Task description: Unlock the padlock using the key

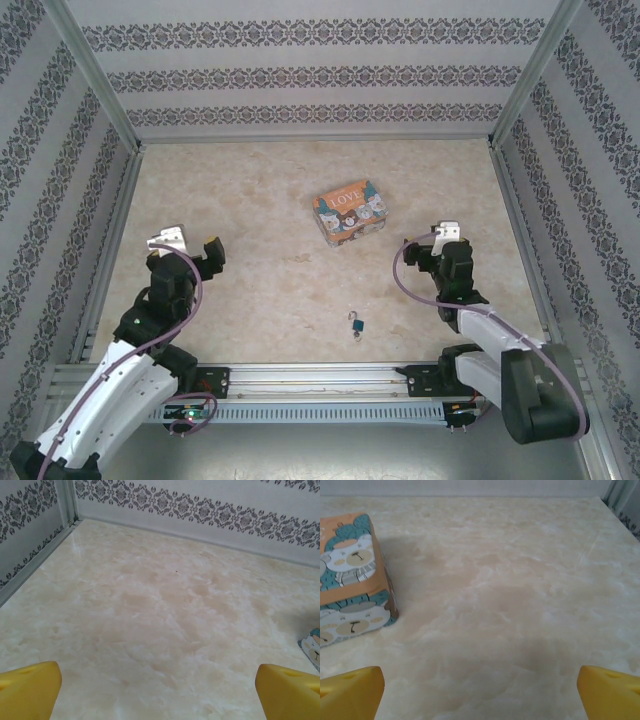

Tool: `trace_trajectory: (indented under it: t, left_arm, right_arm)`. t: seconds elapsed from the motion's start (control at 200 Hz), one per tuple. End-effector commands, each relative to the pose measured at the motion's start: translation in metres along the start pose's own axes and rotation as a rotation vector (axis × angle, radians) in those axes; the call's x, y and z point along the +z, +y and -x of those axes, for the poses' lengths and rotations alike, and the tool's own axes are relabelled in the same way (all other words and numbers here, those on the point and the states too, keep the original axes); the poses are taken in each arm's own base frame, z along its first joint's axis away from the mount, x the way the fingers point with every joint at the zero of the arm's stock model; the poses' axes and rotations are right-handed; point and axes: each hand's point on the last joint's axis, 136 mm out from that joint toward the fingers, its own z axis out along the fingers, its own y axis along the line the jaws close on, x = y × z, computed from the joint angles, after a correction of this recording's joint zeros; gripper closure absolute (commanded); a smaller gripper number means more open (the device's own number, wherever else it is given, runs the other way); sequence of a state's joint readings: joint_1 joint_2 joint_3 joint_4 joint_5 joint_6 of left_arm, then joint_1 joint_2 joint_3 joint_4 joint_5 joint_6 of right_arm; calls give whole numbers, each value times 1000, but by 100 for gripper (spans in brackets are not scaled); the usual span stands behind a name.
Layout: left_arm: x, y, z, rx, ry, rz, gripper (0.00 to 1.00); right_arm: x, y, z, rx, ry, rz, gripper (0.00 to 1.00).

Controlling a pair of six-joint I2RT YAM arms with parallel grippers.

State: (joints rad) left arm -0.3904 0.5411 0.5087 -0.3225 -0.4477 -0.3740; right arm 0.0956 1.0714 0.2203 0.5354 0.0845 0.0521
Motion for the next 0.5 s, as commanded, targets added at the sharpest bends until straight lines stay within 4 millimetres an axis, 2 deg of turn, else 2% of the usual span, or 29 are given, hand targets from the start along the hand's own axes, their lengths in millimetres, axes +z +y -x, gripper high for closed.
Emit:
trace_trajectory:
  t: [0.0, 0.205, 0.495]
  left_arm:
    - [6, -2, 2, -19, -6, -5, 1]
    - [11, -12, 1, -13, 16, -32, 1]
    - [12, -12, 0, -7, 19, -35, 1]
  right_arm:
    - [4, 8, 29, -18, -129, 59, 2]
    - [20, 16, 38, -42, -162, 108, 2]
    - [20, 12, 39, -66, -201, 102, 2]
